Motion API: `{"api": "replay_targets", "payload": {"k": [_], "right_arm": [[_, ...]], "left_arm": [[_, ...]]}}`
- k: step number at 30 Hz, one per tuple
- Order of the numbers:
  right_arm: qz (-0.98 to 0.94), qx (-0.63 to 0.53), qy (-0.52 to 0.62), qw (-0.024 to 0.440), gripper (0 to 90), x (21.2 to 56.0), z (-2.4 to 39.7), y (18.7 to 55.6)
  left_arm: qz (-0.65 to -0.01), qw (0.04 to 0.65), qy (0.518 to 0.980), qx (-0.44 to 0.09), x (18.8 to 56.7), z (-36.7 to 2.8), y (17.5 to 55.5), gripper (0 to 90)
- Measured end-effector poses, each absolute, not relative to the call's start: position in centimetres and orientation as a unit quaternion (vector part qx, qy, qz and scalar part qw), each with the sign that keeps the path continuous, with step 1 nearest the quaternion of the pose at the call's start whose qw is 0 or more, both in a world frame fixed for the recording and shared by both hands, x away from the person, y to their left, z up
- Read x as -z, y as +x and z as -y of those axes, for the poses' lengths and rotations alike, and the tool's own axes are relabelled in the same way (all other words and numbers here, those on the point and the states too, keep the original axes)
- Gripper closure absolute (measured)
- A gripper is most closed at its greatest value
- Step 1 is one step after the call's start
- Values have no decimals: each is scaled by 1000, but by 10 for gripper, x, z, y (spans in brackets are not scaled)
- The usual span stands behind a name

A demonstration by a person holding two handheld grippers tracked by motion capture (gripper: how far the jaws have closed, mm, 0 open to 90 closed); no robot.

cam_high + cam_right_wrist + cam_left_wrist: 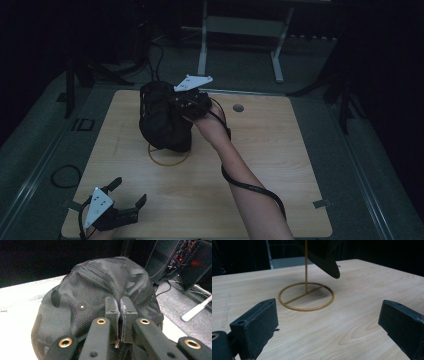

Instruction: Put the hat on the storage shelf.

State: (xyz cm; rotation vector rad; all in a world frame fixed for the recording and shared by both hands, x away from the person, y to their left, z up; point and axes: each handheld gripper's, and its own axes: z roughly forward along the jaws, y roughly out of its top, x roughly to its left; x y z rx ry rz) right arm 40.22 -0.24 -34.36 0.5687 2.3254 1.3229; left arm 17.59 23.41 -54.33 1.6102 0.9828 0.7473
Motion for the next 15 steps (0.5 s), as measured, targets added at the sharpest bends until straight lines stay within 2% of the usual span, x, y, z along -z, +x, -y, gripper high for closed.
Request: {"api": "replay_targets", "payload": {"k": [6, 8, 11, 15], "right_arm": [[-837, -486, 195, 161, 710, 343, -1, 403], [-839, -477, 197, 172, 692, 344, -3, 402], [-840, -479, 204, 154, 629, 346, -3, 405], [-841, -475, 206, 156, 558, 348, -3, 406]], "left_arm": [[-410, 527, 676, -311, 544, -232, 176, 31], [-411, 529, 675, -310, 544, -233, 176, 30], [-411, 530, 675, -309, 544, -233, 176, 30], [-411, 528, 676, -309, 544, -232, 176, 30]]}}
